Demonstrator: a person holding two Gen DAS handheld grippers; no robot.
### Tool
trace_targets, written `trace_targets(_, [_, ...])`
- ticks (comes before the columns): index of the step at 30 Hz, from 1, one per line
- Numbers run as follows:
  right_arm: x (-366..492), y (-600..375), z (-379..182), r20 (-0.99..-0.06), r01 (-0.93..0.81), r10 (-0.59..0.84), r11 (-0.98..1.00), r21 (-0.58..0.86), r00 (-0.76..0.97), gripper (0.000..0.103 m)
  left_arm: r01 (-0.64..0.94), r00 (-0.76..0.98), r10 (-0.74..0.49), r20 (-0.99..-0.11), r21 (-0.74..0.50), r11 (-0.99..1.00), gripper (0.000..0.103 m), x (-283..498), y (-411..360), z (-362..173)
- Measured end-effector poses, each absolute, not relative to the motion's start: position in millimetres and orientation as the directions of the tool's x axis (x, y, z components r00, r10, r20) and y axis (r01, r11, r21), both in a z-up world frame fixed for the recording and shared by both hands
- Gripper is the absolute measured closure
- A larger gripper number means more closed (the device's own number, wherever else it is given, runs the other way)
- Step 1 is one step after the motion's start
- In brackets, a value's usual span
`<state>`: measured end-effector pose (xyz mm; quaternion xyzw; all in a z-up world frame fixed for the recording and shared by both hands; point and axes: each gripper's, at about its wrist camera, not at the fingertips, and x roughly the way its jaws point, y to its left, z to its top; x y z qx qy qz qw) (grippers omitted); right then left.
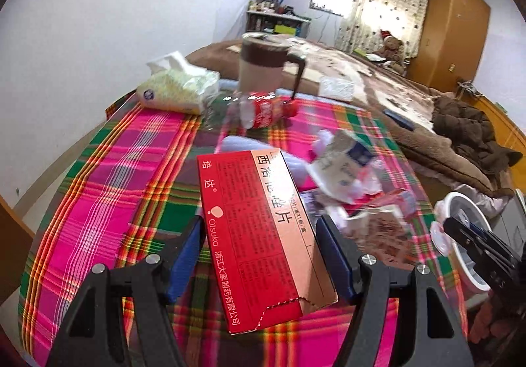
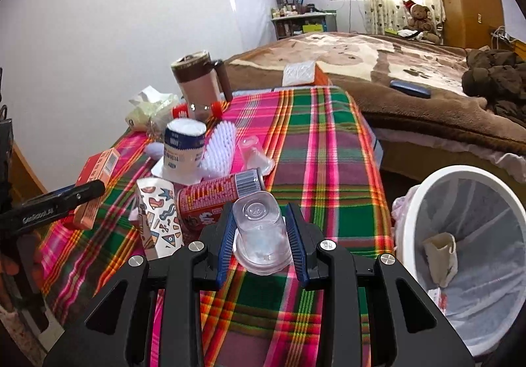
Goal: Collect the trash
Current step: 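Carry the cup in the right tool and red box in the left tool over the bin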
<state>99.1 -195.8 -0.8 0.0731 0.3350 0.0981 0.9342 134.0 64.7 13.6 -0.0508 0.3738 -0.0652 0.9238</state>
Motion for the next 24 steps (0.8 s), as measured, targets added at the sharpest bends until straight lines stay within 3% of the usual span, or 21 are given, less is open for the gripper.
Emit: trace_targets(24, [57.3, -289.3, 22.8, -0.552, 0.072, 0.046, 0.979, 0.19, 0.833, 0.071, 0.442, 0.667, -0.425, -0.613, -0.134, 0.887, 0.032, 98.0, -83.4, 49.9])
